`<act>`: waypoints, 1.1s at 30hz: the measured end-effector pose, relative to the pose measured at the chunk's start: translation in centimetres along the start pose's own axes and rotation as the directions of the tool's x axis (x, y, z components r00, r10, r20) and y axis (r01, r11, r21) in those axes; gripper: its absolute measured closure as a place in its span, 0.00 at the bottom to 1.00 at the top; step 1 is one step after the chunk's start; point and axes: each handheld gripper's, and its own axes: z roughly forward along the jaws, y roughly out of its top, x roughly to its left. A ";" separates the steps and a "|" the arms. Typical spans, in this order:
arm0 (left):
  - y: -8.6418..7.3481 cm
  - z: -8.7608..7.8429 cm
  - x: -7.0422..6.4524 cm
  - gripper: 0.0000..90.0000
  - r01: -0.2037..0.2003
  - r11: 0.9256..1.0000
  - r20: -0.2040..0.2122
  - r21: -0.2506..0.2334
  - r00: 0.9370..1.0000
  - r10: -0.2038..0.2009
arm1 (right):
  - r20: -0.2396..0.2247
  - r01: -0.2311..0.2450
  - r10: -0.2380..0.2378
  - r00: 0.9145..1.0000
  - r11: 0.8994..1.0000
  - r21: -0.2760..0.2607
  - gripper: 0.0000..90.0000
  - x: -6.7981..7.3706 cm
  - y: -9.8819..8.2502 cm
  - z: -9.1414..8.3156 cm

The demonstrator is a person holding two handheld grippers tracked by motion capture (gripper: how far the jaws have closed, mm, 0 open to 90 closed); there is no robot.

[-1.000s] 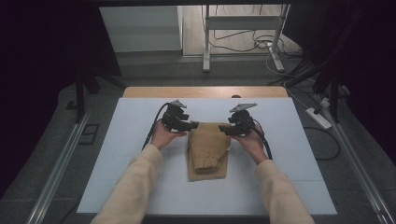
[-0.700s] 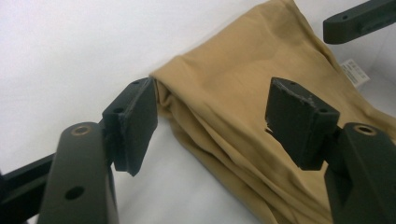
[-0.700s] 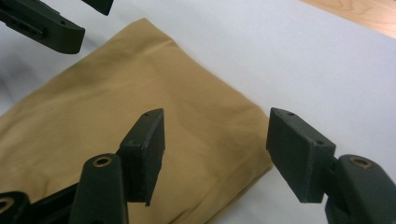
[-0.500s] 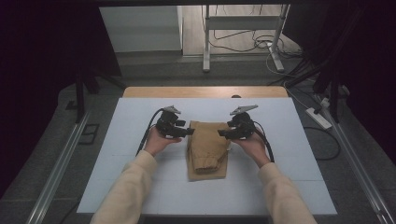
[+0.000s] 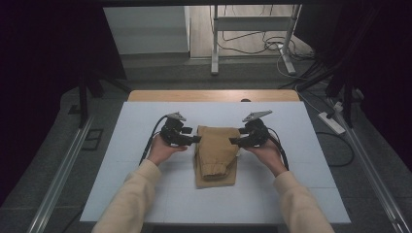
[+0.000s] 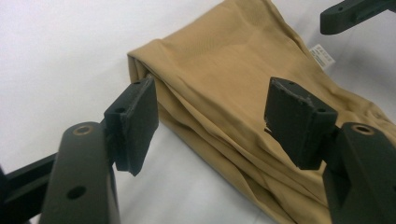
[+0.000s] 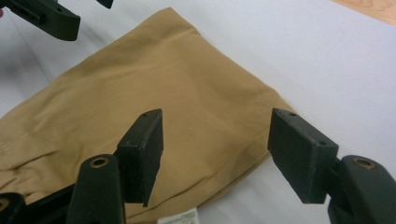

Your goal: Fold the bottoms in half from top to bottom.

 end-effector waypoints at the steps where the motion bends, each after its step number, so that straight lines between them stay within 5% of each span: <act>1: -0.1 -0.1 -0.1 0.38 0.001 1.000 0.000 -0.002 1.000 -0.001 | -0.004 0.006 -0.006 1.000 1.000 0.002 0.40 0.1 -0.1 -0.1; 16: -2.7 -2.6 -2.6 0.37 -0.021 1.000 0.013 -0.011 1.000 0.021 | -0.019 0.020 -0.020 1.000 1.000 -0.011 0.40 1.2 -2.7 -2.8; 33: -7.6 -5.5 -4.3 0.36 -0.018 1.000 -0.002 0.012 1.000 0.018 | -0.034 0.029 -0.029 0.999 1.000 -0.001 0.40 2.7 -7.0 -5.8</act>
